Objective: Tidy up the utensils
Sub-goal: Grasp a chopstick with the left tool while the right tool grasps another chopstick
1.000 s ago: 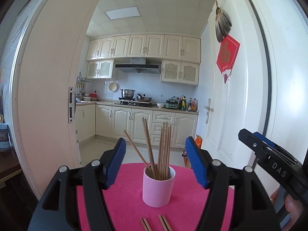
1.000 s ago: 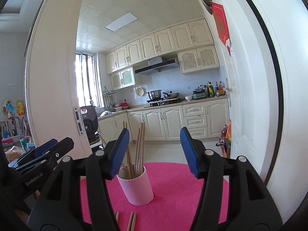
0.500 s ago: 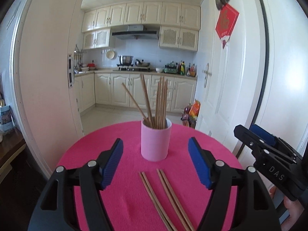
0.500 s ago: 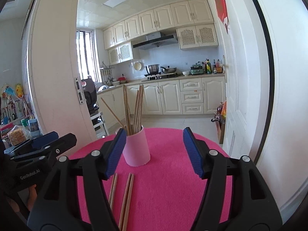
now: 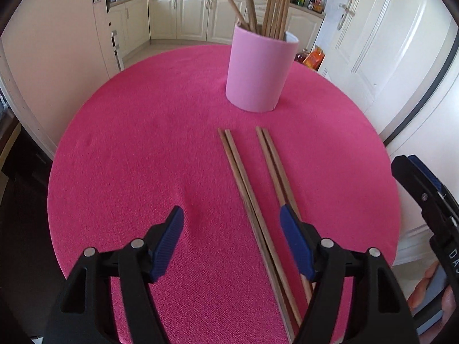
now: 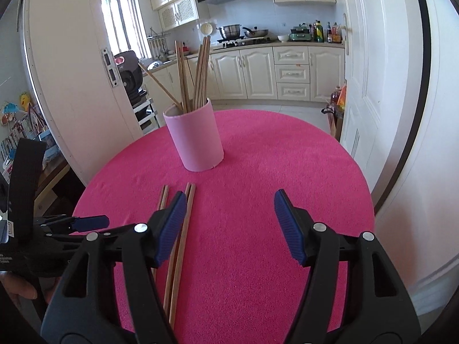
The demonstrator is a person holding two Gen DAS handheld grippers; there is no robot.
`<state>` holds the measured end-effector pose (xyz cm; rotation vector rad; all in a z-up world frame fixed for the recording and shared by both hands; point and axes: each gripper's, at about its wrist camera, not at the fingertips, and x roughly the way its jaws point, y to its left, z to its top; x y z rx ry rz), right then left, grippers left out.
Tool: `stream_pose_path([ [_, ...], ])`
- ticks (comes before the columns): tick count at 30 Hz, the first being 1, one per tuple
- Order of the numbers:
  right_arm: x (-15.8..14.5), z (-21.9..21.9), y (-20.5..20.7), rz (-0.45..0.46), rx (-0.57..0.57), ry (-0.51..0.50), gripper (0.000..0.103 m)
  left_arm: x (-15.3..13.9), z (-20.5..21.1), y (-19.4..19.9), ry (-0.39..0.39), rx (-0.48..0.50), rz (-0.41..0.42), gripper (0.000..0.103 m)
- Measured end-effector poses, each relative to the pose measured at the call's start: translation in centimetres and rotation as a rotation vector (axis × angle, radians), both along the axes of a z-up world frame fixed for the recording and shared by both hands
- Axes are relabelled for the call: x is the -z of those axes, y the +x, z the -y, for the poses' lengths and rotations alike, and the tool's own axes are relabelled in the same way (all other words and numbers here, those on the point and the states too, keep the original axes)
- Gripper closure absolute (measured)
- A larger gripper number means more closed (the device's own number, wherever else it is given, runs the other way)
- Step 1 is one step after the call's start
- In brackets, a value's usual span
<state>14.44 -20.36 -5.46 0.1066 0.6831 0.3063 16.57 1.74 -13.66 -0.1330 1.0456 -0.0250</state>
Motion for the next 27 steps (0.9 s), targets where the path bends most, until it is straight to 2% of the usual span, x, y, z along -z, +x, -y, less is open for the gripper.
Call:
stream_pose_path([
  [4, 0.6, 0.4, 0.2, -0.025, -0.006, 0.001, 0.040, 1.2, 0.3, 0.9, 0.037, -0.010, -0.064, 0.035],
  [10, 1.2, 0.4, 0.3, -0.047, -0.010, 0.000, 0.040, 2.5, 0.1, 1.5, 0.059, -0.033, -0.110, 0.035],
  [14, 1.6, 0.4, 0.6, -0.058, -0.012, 0.003, 0.040, 2.5, 0.0, 2.0, 0.059, -0.039, -0.111, 0.035],
  [20, 2.1, 0.0, 1.4, -0.084, -0.025, -0.007, 0.039, 2.4, 1.1, 2.9, 0.111, -0.034, -0.116, 0.035],
  [24, 2.4, -0.4, 1.8, -0.118, -0.039, -0.041, 0.039, 2.4, 2.2, 3.2, 0.184, -0.006, -0.113, 0.034],
  [27, 2.7, -0.5, 2.1, -0.141, -0.058, -0.058, 0.039, 2.5, 1.5, 2.9, 0.174, 0.000, -0.115, 0.034],
])
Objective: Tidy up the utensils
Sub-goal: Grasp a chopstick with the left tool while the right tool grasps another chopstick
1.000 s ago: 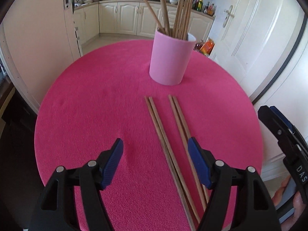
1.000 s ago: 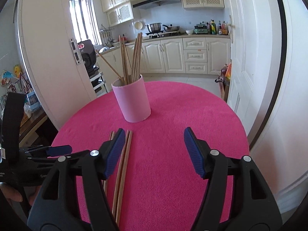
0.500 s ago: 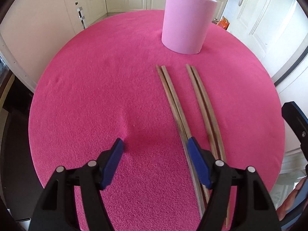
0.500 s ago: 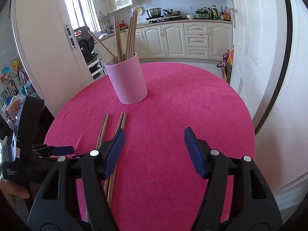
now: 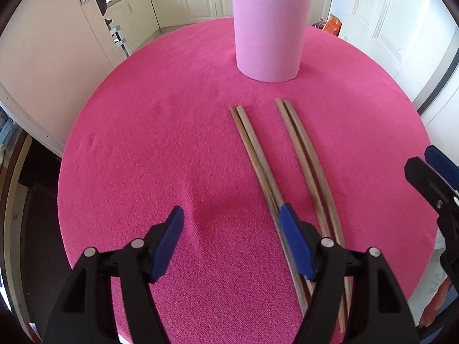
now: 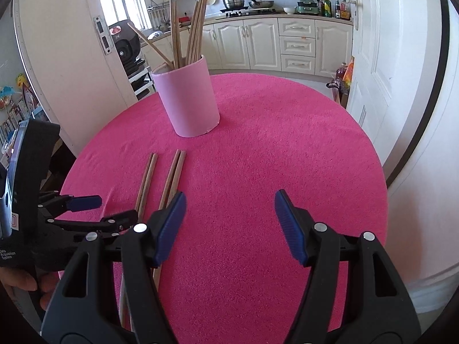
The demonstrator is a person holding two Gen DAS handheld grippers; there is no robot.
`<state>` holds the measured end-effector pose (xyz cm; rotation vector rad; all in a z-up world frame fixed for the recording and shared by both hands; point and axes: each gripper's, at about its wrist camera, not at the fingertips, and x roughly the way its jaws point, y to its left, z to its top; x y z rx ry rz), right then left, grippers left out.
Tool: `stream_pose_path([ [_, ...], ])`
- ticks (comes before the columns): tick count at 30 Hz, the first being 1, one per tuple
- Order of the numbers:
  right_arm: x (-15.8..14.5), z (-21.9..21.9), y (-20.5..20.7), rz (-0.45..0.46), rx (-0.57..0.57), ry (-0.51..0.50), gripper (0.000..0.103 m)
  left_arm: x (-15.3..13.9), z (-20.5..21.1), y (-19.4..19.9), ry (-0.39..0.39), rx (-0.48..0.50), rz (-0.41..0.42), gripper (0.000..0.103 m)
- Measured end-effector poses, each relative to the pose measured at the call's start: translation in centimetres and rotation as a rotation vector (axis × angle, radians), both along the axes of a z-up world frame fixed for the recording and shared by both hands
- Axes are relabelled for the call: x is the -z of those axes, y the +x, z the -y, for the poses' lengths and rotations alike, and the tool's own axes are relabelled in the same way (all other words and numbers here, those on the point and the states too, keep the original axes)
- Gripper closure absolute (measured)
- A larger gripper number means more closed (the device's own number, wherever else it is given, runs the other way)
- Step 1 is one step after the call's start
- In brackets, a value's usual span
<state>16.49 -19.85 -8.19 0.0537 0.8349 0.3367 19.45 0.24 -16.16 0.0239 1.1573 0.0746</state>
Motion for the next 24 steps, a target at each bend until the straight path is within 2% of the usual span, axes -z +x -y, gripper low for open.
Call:
stream_pose_path([
  [8, 0.3, -0.6, 0.4, -0.035, -0.023, -0.019, 0.039, -0.2, -1.1, 0.1, -0.014, -0.005, -0.012, 0.035],
  [15, 0.6, -1.8, 0.7, -0.075, -0.038, -0.040, 0.039, 0.6, 0.4, 1.4, 0.004, 0.026, -0.042, 0.036],
  [16, 0.7, -1.9, 0.8, -0.090, -0.045, -0.046, 0.039, 0.7, 0.4, 1.4, -0.007, 0.028, -0.041, 0.041],
  [18, 0.9, -2.3, 1.1, -0.122, -0.066, -0.047, 0.039, 0.5, 0.2, 1.3, -0.035, 0.030, -0.037, 0.057],
  [19, 1.1, -2.5, 1.3, -0.145, -0.080, -0.050, 0.039, 0.4, 0.0, 1.2, -0.042, 0.026, -0.033, 0.072],
  [20, 1.3, -2.8, 1.5, -0.164, -0.093, -0.052, 0.040, 0.3, -0.4, 1.2, -0.055, 0.019, -0.030, 0.082],
  [23, 1.5, -3.8, 1.8, -0.211, -0.137, -0.035, 0.043, 0.3, -1.6, 1.1, -0.116, -0.005, -0.022, 0.092],
  [24, 1.6, -4.2, 2.0, -0.226, -0.150, -0.037, 0.053, 0.2, -2.0, 1.0, -0.138, -0.011, -0.018, 0.093],
])
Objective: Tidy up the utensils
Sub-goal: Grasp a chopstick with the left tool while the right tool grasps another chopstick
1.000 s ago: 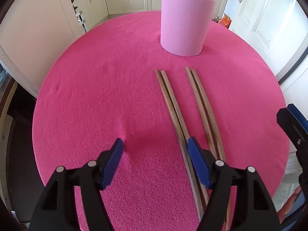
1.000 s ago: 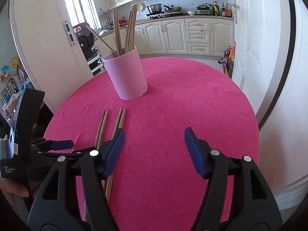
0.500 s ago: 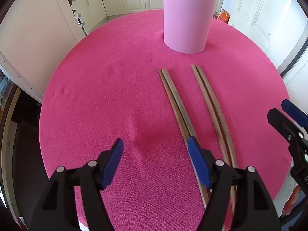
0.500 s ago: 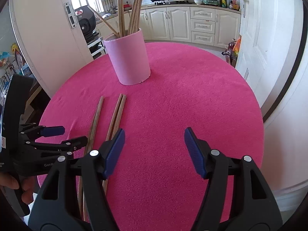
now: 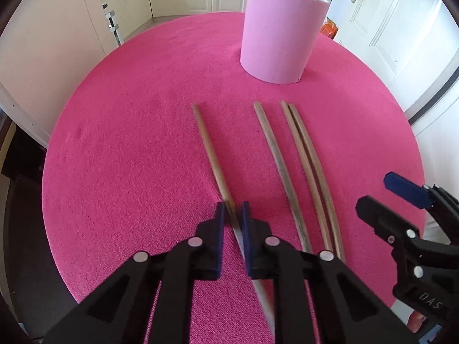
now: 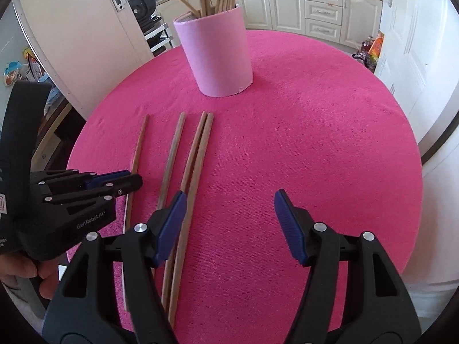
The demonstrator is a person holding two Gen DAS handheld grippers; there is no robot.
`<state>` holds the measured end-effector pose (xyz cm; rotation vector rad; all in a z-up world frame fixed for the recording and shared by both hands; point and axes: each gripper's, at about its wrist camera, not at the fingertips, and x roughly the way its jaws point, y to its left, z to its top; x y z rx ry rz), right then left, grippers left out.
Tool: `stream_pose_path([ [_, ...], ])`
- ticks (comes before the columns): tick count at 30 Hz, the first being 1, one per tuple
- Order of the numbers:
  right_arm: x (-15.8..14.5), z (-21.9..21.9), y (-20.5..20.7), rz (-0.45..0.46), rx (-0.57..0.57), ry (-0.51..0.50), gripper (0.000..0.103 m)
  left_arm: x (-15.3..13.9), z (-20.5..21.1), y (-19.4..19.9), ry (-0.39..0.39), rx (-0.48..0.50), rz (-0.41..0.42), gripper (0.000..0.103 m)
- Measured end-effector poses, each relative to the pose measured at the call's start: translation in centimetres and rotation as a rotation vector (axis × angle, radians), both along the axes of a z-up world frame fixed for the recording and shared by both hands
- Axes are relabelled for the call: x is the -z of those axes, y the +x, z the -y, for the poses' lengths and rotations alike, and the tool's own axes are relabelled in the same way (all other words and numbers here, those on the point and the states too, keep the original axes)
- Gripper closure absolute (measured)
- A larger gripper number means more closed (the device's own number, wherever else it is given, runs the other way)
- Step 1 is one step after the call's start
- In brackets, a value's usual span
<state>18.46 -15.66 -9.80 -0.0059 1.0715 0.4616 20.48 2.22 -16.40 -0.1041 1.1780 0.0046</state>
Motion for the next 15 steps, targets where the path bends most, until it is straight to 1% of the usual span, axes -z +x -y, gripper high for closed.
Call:
stream_pose_path([
  [1, 0.2, -0.4, 0.2, -0.020, -0.012, 0.002, 0.064, 0.0, -0.5, -0.1, -0.018, -0.009, 0.002, 0.095],
  [2, 0.4, -0.8, 0.4, -0.041, -0.023, -0.003, 0.070, 0.0, -0.8, -0.2, -0.037, -0.015, 0.004, 0.095],
  [3, 0.6, -1.3, 0.5, -0.056, -0.033, -0.012, 0.072, -0.1, -1.0, -0.2, -0.053, -0.019, 0.009, 0.095],
  [6, 0.7, -2.4, 0.7, -0.064, -0.047, -0.040, 0.072, -0.2, -1.2, -0.5, -0.067, -0.013, 0.022, 0.095],
  [7, 0.7, -2.7, 0.7, -0.069, -0.053, -0.040, 0.073, -0.3, -1.2, -0.6, -0.070, -0.012, 0.025, 0.095],
  [10, 1.0, -3.5, 0.9, -0.079, -0.056, -0.097, 0.077, -0.3, -1.4, -0.6, -0.086, -0.009, 0.028, 0.095],
  [13, 1.3, -4.3, 0.9, -0.089, -0.075, -0.122, 0.078, -0.2, -1.6, -0.6, -0.098, -0.009, 0.034, 0.095],
  [15, 1.5, -4.9, 0.8, -0.073, -0.084, -0.161, 0.083, -0.2, -1.8, -0.7, -0.103, -0.010, 0.041, 0.095],
])
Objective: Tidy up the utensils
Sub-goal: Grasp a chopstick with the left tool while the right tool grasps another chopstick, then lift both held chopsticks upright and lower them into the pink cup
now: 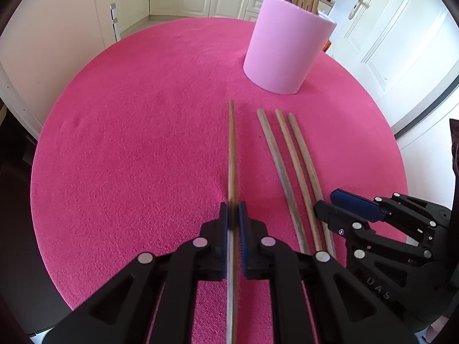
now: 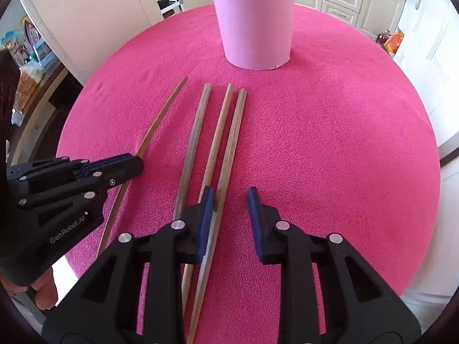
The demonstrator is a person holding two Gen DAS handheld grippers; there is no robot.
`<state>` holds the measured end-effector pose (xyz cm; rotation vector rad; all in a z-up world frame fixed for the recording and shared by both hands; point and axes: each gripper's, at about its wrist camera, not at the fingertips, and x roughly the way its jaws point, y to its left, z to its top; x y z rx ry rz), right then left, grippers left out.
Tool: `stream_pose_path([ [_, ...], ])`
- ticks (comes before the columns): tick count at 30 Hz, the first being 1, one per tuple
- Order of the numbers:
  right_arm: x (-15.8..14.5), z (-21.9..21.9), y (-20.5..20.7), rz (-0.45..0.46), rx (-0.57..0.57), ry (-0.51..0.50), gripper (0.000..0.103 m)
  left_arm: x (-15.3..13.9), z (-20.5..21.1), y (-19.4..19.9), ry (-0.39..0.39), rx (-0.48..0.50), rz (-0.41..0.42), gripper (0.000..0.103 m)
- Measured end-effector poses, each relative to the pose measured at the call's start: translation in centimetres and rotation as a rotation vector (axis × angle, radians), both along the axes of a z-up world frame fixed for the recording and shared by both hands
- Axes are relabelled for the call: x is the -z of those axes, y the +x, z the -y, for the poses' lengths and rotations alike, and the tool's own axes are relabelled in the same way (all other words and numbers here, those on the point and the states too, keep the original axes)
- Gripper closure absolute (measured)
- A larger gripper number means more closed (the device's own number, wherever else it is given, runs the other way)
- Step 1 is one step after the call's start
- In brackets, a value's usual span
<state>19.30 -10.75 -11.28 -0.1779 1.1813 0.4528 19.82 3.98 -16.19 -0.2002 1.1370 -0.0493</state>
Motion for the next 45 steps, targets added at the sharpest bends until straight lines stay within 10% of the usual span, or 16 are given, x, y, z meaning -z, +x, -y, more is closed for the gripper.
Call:
stream_pose_path([
  [14, -1.7, 4.7, -1.0, 0.111, 0.049, 0.224, 0.097, -2.4, 0.4, -1.0, -0.074, 0.031, 0.108, 0.096],
  [24, -7.7, 8.1, -2.7, 0.395, 0.085, 0.532, 0.097, -8.1, 2.3, -1.8, -0.114, 0.090, 0.423, 0.097],
  [45, -13.4, 8.7, 2.7, 0.900, 0.154, 0.768, 0.097, -16.6, 2.0, 0.7, -0.072, 0.076, 0.890, 0.097],
])
